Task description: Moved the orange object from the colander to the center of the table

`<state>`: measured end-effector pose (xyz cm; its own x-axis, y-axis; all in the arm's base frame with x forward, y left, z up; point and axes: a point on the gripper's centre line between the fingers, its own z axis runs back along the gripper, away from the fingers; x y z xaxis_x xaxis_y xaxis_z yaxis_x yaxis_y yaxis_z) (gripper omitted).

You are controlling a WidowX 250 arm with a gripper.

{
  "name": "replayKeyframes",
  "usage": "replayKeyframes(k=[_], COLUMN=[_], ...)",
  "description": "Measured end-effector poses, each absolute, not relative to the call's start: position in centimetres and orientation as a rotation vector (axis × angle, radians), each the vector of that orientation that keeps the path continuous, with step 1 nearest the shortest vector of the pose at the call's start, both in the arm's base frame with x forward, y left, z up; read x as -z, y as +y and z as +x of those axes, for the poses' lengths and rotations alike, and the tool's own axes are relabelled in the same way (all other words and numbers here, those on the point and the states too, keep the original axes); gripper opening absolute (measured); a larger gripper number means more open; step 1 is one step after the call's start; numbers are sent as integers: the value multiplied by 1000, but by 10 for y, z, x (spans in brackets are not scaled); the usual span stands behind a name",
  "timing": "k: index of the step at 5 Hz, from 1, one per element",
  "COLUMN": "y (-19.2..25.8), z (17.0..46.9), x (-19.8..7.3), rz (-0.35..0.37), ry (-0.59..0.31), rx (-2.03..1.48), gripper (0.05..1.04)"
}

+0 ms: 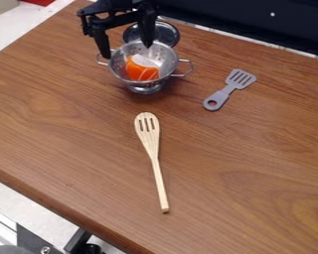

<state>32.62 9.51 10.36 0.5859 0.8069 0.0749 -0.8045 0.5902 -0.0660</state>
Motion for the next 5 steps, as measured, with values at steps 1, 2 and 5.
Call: replayKeyframes(k=[1,2,5], y=[94,92,87], z=[324,331,341], x=[-92,-90,-84], rz=[-23,-41,-53], ry=[-61,-42,-121], rx=[-947,-978,-1087], gripper=[999,999,998])
